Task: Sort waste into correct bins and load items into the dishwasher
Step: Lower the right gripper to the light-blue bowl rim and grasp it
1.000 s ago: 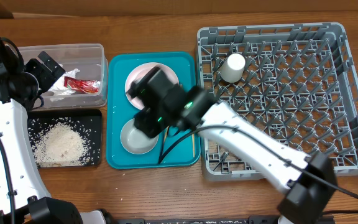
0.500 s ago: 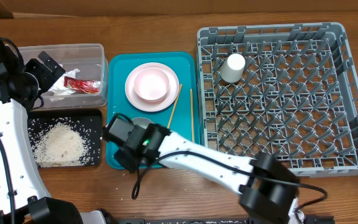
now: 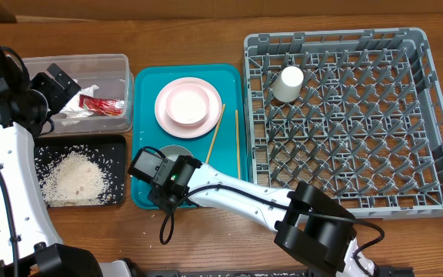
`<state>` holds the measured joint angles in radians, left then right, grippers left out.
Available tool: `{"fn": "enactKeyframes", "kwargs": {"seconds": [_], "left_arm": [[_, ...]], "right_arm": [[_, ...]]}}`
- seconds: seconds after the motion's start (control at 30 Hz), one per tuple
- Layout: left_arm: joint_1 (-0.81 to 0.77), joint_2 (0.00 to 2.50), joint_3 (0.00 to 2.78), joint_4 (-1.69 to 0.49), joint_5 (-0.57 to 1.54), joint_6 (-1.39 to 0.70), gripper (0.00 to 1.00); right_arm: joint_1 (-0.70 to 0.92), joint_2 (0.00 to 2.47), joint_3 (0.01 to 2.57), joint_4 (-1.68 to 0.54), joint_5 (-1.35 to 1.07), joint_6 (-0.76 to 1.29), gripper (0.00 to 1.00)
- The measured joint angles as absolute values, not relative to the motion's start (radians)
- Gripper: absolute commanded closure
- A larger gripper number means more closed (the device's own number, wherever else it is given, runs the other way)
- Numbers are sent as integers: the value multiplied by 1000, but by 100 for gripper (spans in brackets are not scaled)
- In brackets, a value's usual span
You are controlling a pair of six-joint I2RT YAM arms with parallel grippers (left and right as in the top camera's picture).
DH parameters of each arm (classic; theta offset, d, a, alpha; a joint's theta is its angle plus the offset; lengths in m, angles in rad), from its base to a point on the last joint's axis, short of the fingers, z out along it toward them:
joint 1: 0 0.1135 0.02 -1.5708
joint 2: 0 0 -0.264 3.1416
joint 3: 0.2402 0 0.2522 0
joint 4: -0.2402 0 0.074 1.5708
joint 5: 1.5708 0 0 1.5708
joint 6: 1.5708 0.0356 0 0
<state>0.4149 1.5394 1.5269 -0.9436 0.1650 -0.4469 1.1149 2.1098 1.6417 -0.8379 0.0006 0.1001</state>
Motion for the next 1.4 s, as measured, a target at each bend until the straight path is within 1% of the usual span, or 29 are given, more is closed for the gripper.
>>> {"fn": "enactKeyframes", "kwargs": {"seconds": [0.33,1.1,1.3,1.33,1.4], "left_arm": [[415,1539,1527,-944,165,-447,0],[415,1539,1527,-944,165,-447,0],[415,1539,1527,-944,165,-447,0],[415,1539,1527,-944,165,-447,0],[415,1539,1527,-944,165,-447,0]], "right_arm": [[1114,2110,1642,-886,5,101,65],[1114,2110,1642,-891,33,87,65],[1114,2110,1617,-868,34,82,69],[1114,2110,1614,-868,34,81,72],[1114,2110,1613,-865,34,80,79]]}}
